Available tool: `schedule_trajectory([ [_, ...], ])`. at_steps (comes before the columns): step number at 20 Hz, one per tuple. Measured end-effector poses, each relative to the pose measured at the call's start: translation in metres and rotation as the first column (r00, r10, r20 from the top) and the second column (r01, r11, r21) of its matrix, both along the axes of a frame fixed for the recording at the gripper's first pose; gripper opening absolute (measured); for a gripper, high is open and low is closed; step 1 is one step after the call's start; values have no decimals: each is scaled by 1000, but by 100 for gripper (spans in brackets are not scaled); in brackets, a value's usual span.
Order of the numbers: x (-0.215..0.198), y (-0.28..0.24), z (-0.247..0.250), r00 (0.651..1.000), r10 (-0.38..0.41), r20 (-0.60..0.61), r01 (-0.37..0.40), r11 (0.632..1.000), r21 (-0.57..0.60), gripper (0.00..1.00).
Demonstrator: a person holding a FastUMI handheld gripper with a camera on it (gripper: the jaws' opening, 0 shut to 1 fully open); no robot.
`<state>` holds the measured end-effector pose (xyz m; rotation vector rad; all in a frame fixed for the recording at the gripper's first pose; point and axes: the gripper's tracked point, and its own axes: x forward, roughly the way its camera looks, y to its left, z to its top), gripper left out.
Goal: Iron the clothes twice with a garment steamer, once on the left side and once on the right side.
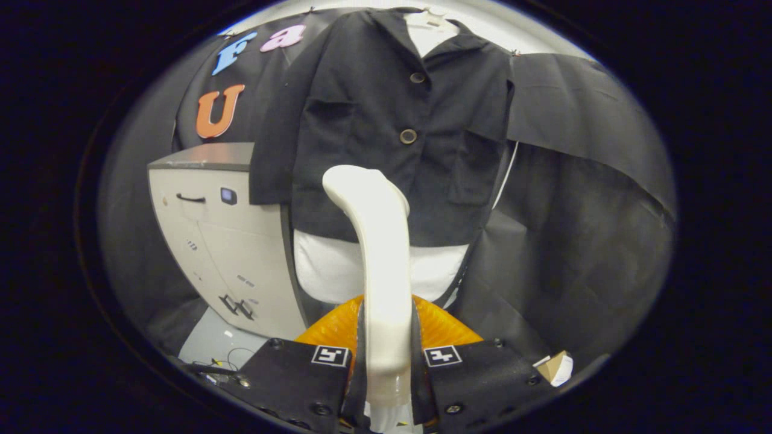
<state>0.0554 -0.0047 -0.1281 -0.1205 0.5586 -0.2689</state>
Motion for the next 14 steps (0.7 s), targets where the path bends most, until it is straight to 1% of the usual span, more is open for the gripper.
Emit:
schedule_trajectory([
  [2,-4,-19,31,997,-50,59,49,999,18,32],
  [4,-8,-40,69,986,-100,133,96,995,34,32],
  [6,-9,-63,116,964,-148,221,141,989,50,32],
  [8,-11,-85,162,934,-178,310,165,984,69,32],
  [10,-7,-102,206,898,-177,402,164,984,67,32],
  [11,1,-109,227,881,-162,444,155,987,52,32],
  [14,23,-131,278,836,-138,532,152,988,18,32],
])
